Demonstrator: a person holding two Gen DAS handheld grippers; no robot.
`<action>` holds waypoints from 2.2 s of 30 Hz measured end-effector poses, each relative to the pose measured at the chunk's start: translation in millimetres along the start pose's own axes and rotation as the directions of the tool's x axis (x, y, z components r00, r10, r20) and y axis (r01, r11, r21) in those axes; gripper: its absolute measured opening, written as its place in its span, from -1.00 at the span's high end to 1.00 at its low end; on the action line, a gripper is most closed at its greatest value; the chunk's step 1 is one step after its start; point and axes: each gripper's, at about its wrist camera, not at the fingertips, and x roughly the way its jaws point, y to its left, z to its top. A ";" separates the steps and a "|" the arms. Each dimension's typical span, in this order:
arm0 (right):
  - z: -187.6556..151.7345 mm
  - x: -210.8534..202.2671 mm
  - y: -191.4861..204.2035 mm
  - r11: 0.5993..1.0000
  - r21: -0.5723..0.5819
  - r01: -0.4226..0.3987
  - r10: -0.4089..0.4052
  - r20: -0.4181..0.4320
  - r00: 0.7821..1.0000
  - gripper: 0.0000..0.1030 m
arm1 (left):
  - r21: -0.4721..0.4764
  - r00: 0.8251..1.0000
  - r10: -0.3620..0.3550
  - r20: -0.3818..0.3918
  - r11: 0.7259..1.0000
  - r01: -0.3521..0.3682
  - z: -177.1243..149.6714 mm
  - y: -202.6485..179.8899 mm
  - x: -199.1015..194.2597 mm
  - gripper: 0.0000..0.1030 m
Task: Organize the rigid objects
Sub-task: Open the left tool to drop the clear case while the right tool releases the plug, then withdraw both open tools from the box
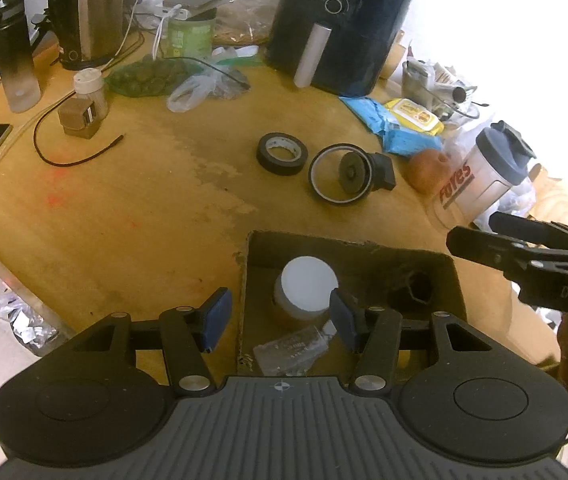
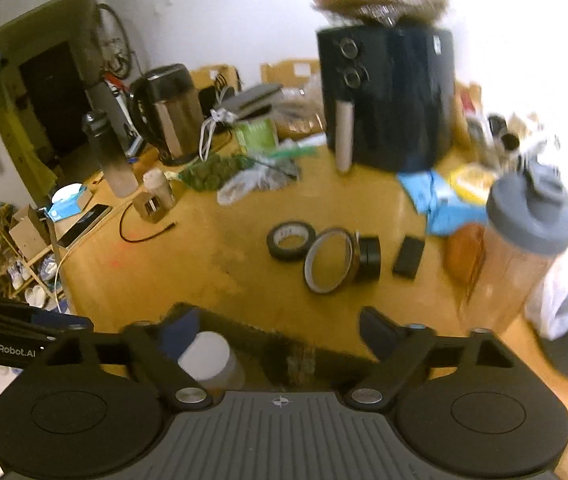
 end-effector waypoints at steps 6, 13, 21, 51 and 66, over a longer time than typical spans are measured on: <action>-10.3 1.2 -16.4 0.999 0.037 0.021 -0.019 -0.066 0.998 -0.93 | 0.003 1.000 0.020 -0.007 1.000 -0.020 -3.4 -11.7 -1.4 -0.04; -27.6 -5.2 -41.4 0.995 0.087 0.054 -0.043 -0.119 0.992 -1.00 | 0.020 0.999 0.032 -0.033 0.999 -0.031 -11.6 -34.7 1.1 -0.04; -41.3 -16.6 -66.3 0.992 0.105 0.072 -0.055 -0.161 0.985 -1.00 | 0.058 0.999 0.026 -0.038 0.998 -0.024 -15.9 -68.2 4.6 -0.04; -47.5 -11.0 -78.1 0.991 0.086 0.106 -0.089 -0.186 0.979 -1.00 | -0.019 0.998 0.063 -0.003 0.998 -0.063 -24.8 -74.5 1.3 -0.04; -23.6 19.0 -54.2 0.982 0.095 0.165 -0.146 -0.179 0.973 -1.00 | 0.010 1.000 0.025 -0.008 1.000 -0.025 2.0 -34.5 15.5 -0.04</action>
